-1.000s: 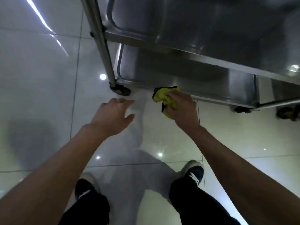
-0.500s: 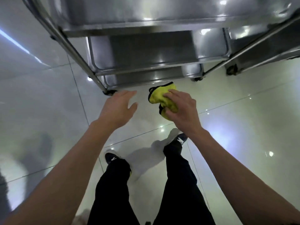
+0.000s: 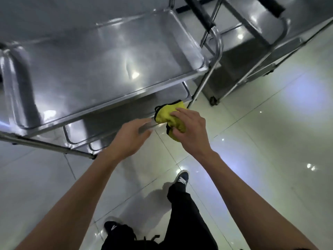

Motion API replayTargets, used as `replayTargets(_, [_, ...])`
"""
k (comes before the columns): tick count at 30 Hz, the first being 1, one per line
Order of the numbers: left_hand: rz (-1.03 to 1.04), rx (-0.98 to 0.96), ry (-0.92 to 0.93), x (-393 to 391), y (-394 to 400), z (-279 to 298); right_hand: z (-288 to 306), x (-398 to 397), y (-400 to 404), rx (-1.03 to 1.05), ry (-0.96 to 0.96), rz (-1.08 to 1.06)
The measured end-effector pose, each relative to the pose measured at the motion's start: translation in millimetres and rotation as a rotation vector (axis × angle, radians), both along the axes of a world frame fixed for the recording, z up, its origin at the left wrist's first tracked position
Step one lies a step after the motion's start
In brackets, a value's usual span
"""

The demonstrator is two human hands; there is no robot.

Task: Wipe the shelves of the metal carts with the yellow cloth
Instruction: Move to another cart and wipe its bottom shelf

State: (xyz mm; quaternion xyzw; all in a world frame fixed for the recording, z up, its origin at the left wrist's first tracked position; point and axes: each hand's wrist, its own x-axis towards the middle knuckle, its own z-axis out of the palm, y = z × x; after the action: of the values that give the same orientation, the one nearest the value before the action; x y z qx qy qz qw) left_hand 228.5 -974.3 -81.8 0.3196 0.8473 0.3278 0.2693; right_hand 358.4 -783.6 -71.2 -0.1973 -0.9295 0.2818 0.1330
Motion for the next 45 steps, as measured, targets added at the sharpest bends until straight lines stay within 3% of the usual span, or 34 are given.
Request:
replayTargets(10, [0.142,0.276,-0.129,-7,204,70,71,-8,190,0.066,0.006,0.226])
replayTargets(15, [0.312,0.261,-0.138,-36,262,84,86,-33,242,0.126,0.024,0.282])
replayTargets(24, [0.408,0.426,-0.460,-110,333,78,91,-112,314,0.249,-0.072,0.487])
replayTargets(34, [0.519,0.440,-0.239,-187,405,73,92,-219,393,0.373,-0.127,0.577])
replayTargets(41, [0.724,0.540,-0.166,-232,455,70,88,-302,455,0.544,-0.066,0.674])
replayTargets(45, [0.899,0.516,-0.134,-246,475,60,75,-346,479,0.520,-0.100,0.775])
